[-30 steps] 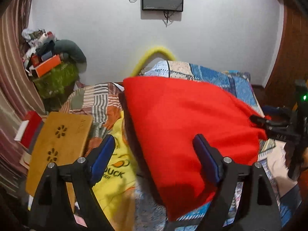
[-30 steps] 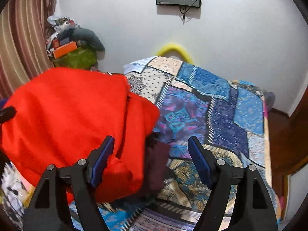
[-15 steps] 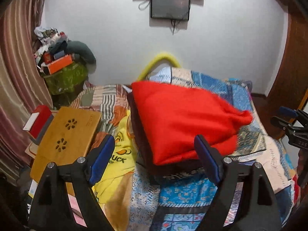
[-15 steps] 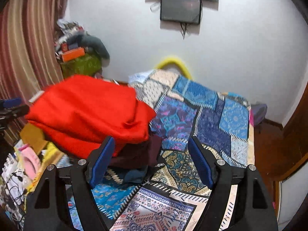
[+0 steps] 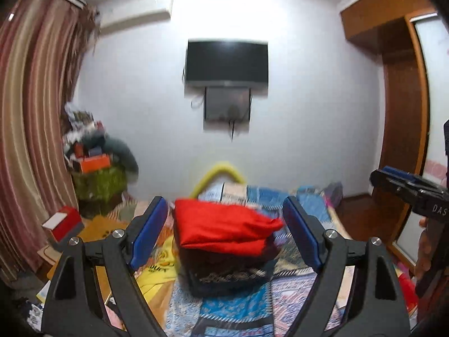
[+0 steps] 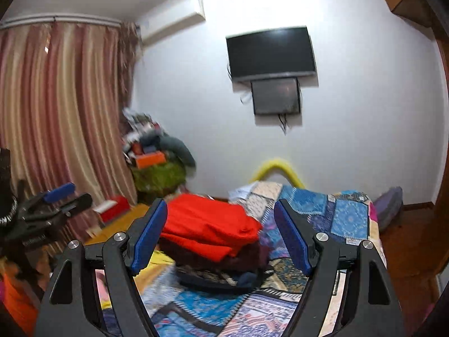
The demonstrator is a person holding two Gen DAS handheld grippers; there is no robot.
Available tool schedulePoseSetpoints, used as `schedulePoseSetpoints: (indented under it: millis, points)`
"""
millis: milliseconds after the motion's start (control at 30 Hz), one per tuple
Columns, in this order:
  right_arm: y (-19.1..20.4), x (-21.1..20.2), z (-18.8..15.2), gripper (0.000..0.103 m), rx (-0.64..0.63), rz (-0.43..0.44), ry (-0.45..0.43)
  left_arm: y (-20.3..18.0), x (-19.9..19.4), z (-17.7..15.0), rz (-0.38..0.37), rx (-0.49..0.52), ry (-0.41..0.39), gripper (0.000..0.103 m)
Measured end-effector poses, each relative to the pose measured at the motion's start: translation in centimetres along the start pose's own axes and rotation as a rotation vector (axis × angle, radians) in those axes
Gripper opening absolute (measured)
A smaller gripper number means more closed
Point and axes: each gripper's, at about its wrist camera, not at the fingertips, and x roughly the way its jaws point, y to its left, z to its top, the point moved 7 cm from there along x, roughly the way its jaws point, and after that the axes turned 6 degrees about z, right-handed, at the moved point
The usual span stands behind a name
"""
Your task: Fold large clothes
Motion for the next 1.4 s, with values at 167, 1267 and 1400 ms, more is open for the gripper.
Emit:
schedulePoseSetpoints:
  millis: [167, 1267, 1400]
  points:
    - [2.6, -3.9, -0.5, 0.075, -0.039, -0.015, -0.088, -1.9, -6.6, 0.0, 0.054, 0.013, -0.148, 0.084]
    - [3.2, -5.7, -3.7, 0.103, 0.012, -0.095, -0.085, -3.0, -9.7, -3.8, 0.023, -0.092, -0.105, 0.095]
    - [3.1, -5.5, -3.9, 0.103, 0.018, -0.086, -0.07, -3.1, -9.7, -3.9, 0.022, -0.088, -0.106, 0.097]
